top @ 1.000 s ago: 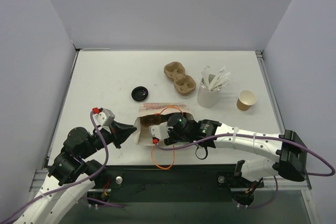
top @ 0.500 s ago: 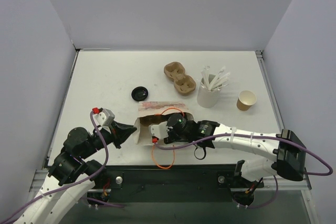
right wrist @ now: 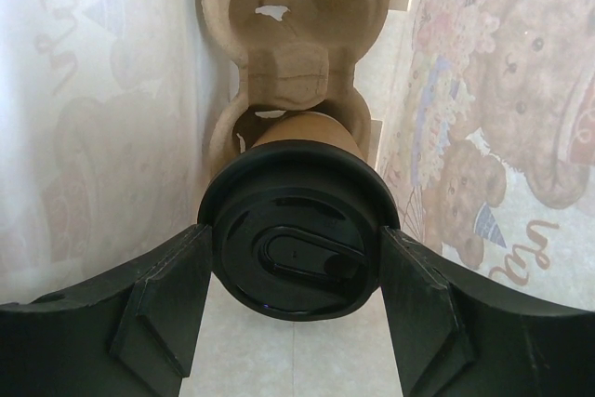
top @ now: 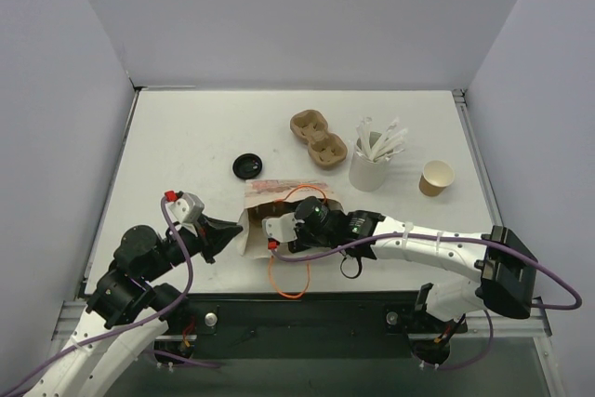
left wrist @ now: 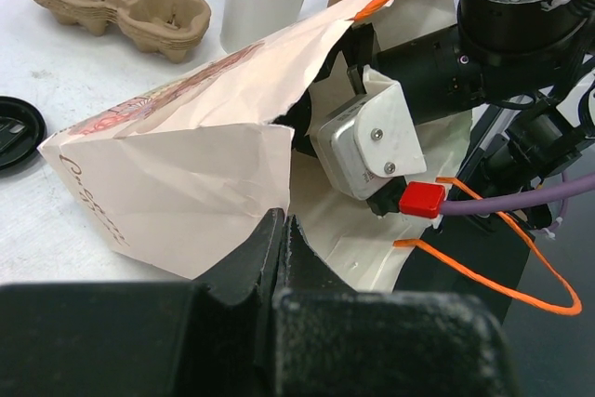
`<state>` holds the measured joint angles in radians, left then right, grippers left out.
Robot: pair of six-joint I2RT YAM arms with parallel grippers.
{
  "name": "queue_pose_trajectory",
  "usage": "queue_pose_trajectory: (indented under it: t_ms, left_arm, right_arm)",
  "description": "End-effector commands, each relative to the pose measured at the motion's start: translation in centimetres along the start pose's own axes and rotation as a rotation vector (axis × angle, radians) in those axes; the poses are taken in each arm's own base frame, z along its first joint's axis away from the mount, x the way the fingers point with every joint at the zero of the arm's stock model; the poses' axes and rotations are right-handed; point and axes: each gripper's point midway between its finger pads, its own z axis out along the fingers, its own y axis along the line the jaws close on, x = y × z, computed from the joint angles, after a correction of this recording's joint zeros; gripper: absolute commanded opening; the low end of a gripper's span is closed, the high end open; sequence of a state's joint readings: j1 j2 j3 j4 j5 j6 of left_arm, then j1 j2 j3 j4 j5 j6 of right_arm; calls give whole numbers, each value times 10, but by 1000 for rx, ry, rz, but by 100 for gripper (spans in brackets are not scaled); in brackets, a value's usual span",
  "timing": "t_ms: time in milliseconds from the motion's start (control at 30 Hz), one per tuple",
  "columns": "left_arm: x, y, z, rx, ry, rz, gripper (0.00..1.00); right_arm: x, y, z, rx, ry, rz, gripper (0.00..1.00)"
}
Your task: Pack the takeout coffee
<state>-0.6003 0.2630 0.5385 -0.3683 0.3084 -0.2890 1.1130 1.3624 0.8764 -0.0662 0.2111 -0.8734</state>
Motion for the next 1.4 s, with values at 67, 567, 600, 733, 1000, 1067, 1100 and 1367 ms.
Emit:
queue_pose_trajectory:
  t_ms: [67, 567, 600, 733, 1000, 1067, 1100, 1367]
  left_arm:
    - [-14, -4, 2, 20, -48, 14, 0]
    - [-13, -6, 3, 39, -58, 22, 0]
    - [-12, -6, 3, 38, -55, 21, 0]
    - [-11, -7, 3, 43, -55, 22, 0]
    - [-11, -7, 2, 44, -53, 15, 0]
    - [-11, -7, 2, 43, -50, 13, 0]
    - [-11, -8, 2, 43, -49, 11, 0]
    - [-9, -8, 0, 38, -42, -12, 0]
  right_arm:
    - [0, -11, -3, 19, 16, 8, 40]
    - [-26, -32, -36, -7, -93, 83, 38]
    - [-29, -32, -38, -12, -110, 88, 38]
    - [-34, -21, -41, -54, -123, 75, 38]
    - [-55, -2, -36, -85, -170, 65, 38]
    - [-57, 1, -29, -71, -159, 56, 37]
    - [-57, -5, -26, -35, -150, 58, 37]
    - [-43, -3, 2, 37, -71, 41, 37]
